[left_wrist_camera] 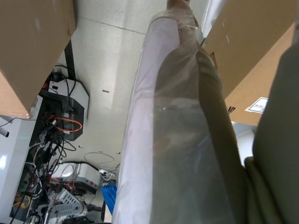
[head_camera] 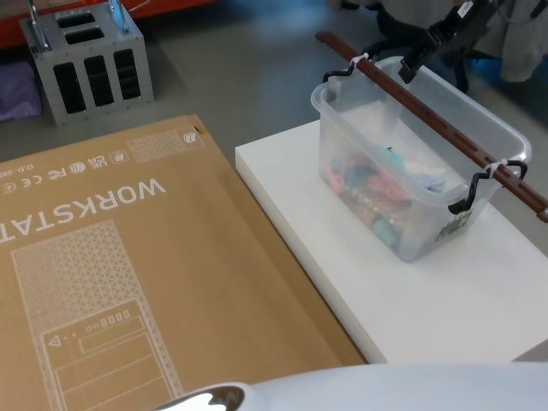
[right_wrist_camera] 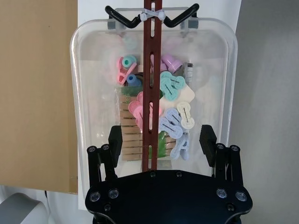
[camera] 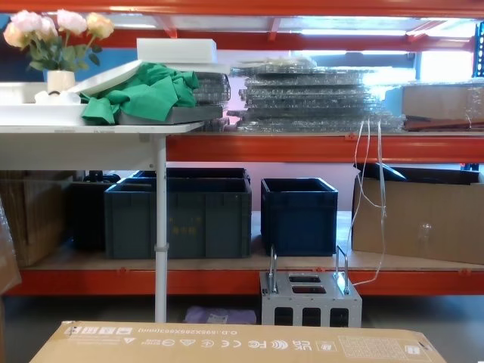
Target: Use one hand to grasp the basket and place it at the designated location.
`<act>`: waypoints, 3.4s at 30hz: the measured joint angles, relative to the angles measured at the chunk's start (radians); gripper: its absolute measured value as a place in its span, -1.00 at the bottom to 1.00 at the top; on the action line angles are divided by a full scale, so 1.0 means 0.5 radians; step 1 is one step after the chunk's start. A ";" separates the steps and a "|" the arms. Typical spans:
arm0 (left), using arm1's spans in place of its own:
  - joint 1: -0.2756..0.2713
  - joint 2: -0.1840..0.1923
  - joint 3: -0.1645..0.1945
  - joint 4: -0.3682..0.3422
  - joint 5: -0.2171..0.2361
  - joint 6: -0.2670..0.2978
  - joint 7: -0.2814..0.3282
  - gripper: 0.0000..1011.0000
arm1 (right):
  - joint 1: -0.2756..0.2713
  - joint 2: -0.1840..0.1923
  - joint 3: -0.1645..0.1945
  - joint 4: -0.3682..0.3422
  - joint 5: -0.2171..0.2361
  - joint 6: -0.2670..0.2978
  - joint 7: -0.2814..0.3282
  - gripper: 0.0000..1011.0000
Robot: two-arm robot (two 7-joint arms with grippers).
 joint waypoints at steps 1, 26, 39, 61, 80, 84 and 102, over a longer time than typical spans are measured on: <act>0.000 0.000 0.000 0.000 0.000 0.000 0.000 -1.00 | 0.000 0.000 0.000 0.000 0.000 0.000 0.000 0.98; 0.000 0.000 0.000 0.000 0.000 0.000 0.000 -1.00 | 0.026 -0.119 -0.055 0.109 -0.077 -0.044 0.027 0.98; 0.000 0.000 0.000 0.000 0.000 0.000 0.000 -1.00 | 0.037 -0.160 -0.128 0.175 -0.093 -0.083 0.051 0.98; 0.000 0.000 0.000 0.000 0.000 0.000 0.000 -1.00 | 0.079 -0.295 -0.298 0.368 -0.081 -0.190 0.142 0.98; 0.000 0.000 0.000 0.000 0.000 0.000 0.000 -1.00 | 0.109 -0.327 -0.386 0.415 -0.060 -0.203 0.135 0.80; 0.000 0.000 0.000 0.000 0.000 0.000 0.000 -1.00 | 0.108 -0.316 -0.395 0.400 -0.059 -0.205 0.116 0.56; 0.000 0.000 0.000 0.000 0.000 0.000 0.000 -1.00 | 0.089 -0.280 -0.397 0.367 -0.060 -0.191 0.092 -0.54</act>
